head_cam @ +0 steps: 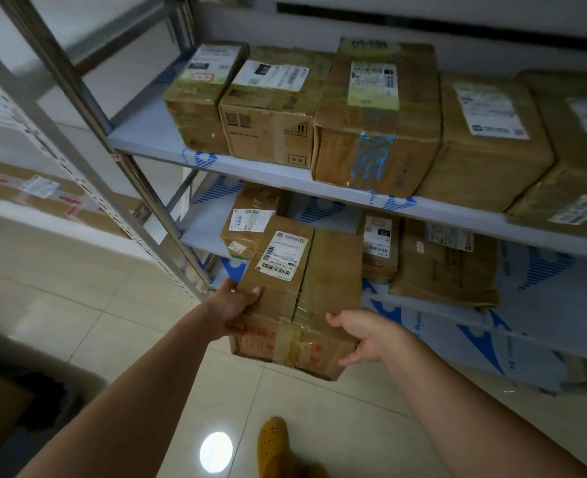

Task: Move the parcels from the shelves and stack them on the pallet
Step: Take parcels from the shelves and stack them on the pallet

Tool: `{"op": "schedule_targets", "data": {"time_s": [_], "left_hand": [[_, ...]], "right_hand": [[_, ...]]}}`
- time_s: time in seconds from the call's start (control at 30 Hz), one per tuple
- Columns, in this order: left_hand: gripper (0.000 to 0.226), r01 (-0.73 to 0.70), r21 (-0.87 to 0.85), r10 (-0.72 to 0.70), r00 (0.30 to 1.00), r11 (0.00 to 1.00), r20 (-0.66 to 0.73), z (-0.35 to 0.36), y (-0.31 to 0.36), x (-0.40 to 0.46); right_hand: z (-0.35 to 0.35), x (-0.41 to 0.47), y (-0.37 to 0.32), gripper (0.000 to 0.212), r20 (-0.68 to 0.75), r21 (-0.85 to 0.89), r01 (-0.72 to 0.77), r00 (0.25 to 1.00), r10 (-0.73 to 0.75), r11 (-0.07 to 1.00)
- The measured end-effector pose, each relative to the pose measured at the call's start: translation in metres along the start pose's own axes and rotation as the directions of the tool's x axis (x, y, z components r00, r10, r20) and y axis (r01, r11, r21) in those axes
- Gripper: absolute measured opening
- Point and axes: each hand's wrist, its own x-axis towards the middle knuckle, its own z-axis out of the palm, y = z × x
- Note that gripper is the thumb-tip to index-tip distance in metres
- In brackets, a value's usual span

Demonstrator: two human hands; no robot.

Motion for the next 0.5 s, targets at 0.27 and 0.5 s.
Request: {"op": "schedule_targets", "data": {"time_s": [0.27, 0.5], "left_hand": [[0.042, -0.015, 0.016, 0.015, 1.000, 1.000, -0.024, -0.034, -0.037, -0.067], [0.053, -0.026, 0.002, 0.026, 0.994, 1.000, -0.108, -0.100, -0.094, -0.122]], "right_hand": [[0.032, -0.052, 0.042, 0.049, 0.021, -0.038, -0.030, 0.999, 0.031, 0.999], [0.102, -0.104, 0.075, 0.015, 0.023, -0.083, 0.011, 1.000, -0.009, 0.997]]}}
